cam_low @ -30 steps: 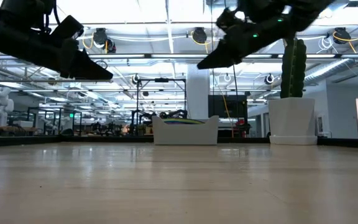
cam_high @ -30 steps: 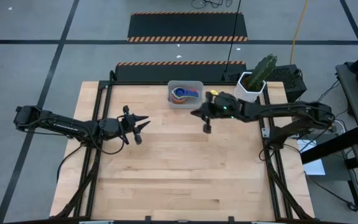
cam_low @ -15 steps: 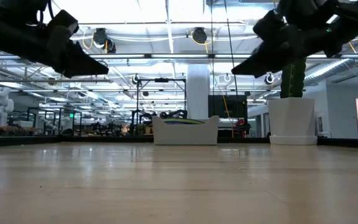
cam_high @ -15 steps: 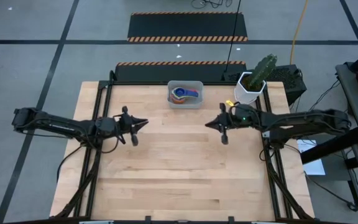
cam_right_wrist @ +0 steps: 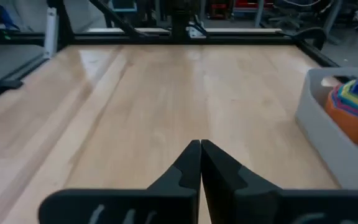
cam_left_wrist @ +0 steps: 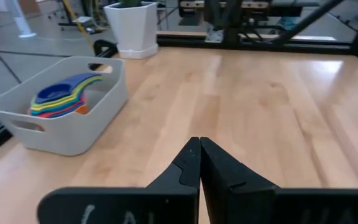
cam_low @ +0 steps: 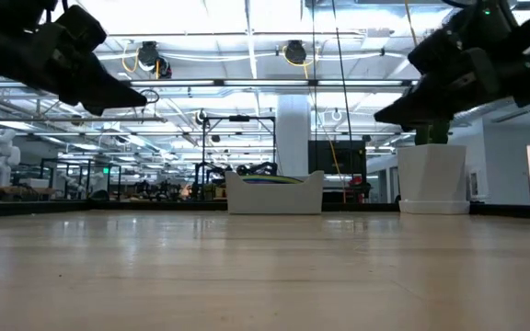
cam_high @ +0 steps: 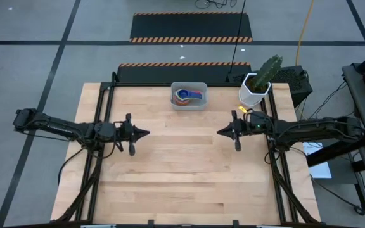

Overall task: Nest measuring cups in basket
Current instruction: Return to Home Position

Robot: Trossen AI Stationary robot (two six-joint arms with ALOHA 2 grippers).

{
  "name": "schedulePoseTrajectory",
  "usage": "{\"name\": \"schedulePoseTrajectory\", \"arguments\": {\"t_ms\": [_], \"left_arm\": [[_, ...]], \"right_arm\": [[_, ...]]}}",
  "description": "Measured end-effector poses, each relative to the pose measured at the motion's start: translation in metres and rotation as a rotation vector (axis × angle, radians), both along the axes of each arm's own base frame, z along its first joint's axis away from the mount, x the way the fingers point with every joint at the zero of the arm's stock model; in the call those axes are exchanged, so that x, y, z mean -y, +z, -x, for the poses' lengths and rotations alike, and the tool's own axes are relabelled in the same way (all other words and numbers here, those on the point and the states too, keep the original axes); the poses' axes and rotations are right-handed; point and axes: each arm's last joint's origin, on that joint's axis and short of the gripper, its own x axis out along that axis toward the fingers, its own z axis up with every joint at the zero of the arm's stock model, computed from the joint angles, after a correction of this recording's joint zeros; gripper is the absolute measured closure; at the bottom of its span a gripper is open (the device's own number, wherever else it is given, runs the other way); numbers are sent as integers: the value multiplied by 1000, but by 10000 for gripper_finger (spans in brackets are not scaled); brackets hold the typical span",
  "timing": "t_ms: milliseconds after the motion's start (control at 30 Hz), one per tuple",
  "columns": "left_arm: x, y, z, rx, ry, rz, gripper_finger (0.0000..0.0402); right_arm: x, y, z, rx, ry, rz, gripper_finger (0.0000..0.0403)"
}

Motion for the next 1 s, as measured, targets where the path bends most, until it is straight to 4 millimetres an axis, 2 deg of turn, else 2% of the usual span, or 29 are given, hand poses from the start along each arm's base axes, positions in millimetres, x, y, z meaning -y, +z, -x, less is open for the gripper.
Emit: {"name": "schedulePoseTrajectory", "arguments": {"t_ms": [167, 467, 700, 1000], "left_arm": [[5, 0, 0, 0, -31, -2, 397], [5, -6, 2, 1, -35, -19, 398], [4, -21, 6, 18, -31, -5, 399], [3, -17, 6, 50, -12, -53, 400]], "right_arm": [[-5, -13, 14, 4, 8, -29, 399], [-15, -22, 31, 60, -21, -6, 399], [-20, -13, 37, 141, 5, -4, 399], [-24, -11, 46, 148, 31, -1, 399]]}}
